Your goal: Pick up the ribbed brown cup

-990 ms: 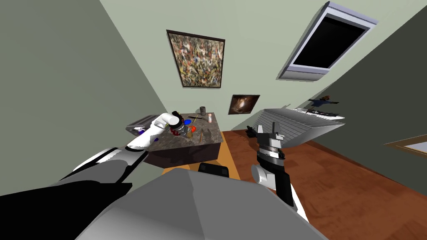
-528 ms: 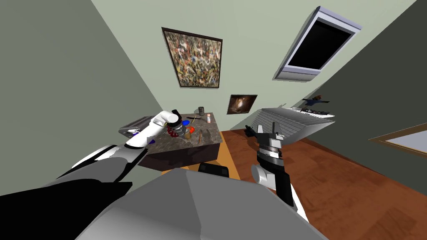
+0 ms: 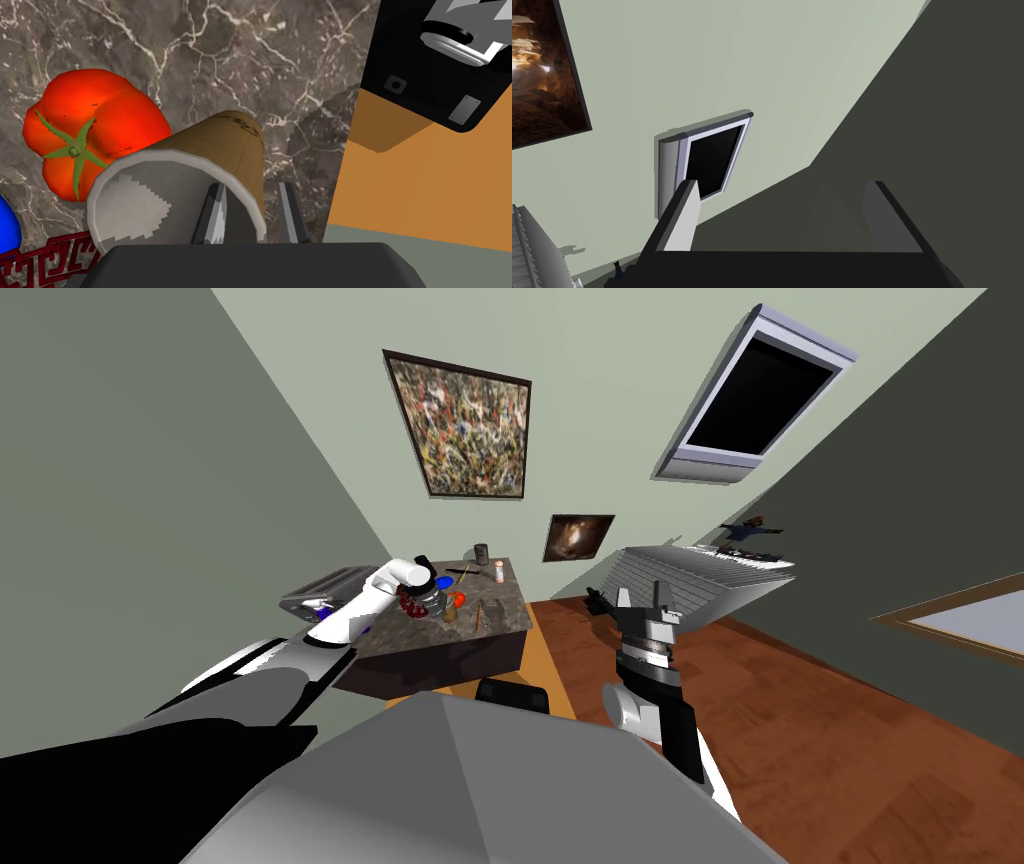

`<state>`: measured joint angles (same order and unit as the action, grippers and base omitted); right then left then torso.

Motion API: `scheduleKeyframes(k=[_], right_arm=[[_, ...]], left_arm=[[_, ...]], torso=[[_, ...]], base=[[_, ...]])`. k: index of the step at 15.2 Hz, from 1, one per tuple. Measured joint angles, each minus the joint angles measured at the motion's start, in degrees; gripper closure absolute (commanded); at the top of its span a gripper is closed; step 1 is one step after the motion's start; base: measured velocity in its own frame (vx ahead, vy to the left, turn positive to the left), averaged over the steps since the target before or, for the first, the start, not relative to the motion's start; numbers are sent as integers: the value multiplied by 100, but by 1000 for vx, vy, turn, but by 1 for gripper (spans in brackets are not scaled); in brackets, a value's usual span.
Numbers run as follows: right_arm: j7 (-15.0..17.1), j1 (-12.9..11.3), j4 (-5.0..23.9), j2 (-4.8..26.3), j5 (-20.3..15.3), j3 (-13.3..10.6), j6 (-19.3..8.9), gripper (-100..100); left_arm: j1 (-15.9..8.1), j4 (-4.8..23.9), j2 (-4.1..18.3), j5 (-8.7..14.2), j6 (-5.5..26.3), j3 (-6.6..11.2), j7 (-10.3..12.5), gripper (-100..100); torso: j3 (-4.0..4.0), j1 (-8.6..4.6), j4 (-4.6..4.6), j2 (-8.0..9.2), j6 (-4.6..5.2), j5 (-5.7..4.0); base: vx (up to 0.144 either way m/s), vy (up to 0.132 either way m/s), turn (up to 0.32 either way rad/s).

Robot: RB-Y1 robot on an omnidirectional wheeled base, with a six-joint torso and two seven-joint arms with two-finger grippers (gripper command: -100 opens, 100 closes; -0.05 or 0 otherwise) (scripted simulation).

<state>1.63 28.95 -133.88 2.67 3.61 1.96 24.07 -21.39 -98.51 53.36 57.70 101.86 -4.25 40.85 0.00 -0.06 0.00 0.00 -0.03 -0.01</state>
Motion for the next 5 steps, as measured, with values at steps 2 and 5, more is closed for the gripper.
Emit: scheduleKeyframes(k=[2,5], right_arm=[[0,0,0,0,0,0,0,0],[0,1,0,0,0,0,0,0]], left_arm=[[2,2,-1,3,6,-1,2,100],[-50,-127,60,108,127,30,88,100]], torso=[[-2,3,0,-4,2,1],[0,3,5,-7,0,-4]], base=[[0,0,0],[16,6,44]])
